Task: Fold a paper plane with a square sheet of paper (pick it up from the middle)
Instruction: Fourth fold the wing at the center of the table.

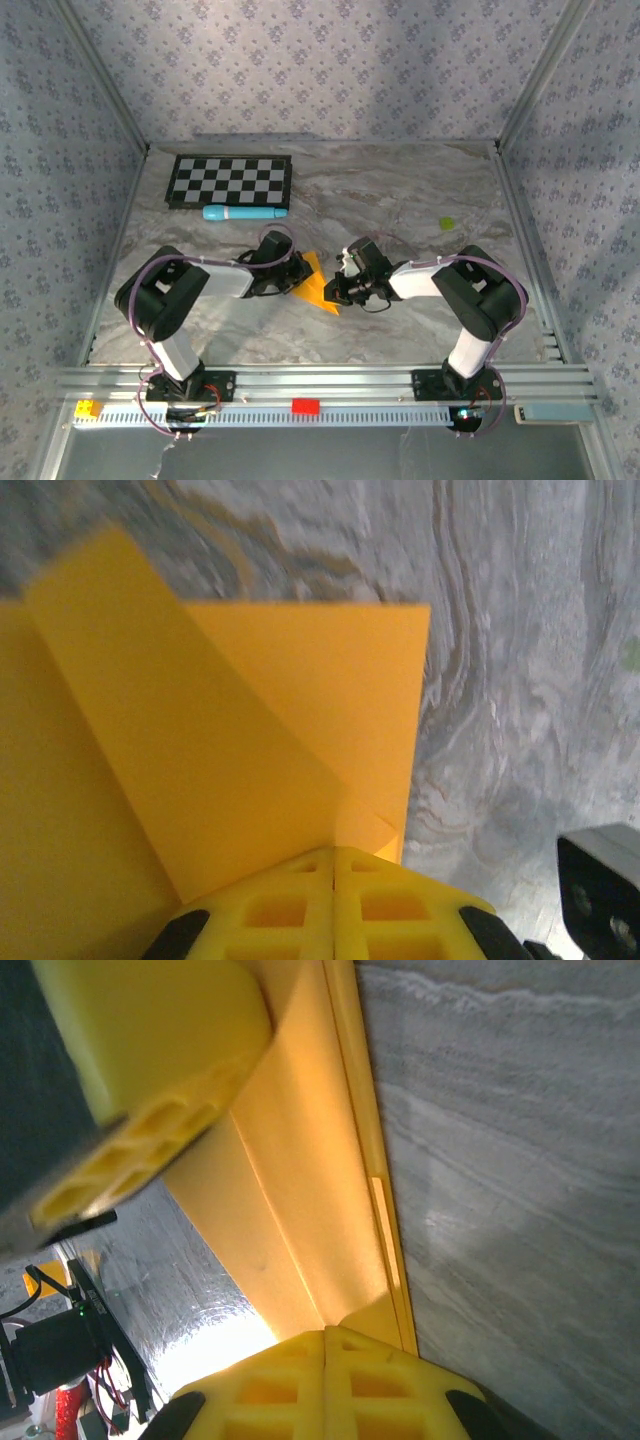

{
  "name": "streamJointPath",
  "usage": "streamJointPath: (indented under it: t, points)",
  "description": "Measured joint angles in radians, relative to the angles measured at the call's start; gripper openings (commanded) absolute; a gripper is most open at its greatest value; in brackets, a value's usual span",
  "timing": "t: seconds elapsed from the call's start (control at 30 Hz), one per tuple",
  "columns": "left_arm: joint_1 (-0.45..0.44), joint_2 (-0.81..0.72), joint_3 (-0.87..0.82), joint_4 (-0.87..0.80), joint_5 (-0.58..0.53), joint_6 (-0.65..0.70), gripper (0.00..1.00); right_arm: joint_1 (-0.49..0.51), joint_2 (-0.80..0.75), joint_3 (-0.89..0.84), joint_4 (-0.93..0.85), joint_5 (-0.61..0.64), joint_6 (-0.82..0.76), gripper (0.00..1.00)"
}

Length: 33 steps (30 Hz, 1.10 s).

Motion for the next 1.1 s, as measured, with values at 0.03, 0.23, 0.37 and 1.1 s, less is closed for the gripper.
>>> streamJointPath:
  t: [0.03,0.23,0.37,1.1]
  points:
    - [0.011,0.000,0.000,0.000,0.003,0.006,0.07,0.000,0.001,0.000,0.000,-0.001,0.000,0.00]
    - [0.069,0.006,0.003,-0.003,0.040,0.043,0.07,0.000,0.005,0.000,0.011,-0.002,0.000,0.00]
    - [0.093,0.020,0.016,-0.008,0.083,0.069,0.08,0.000,0.005,0.000,0.015,0.001,0.000,0.00]
    - [0.256,0.094,0.167,-0.146,0.111,0.288,0.10,0.000,-0.004,-0.026,0.044,0.002,0.000,0.00]
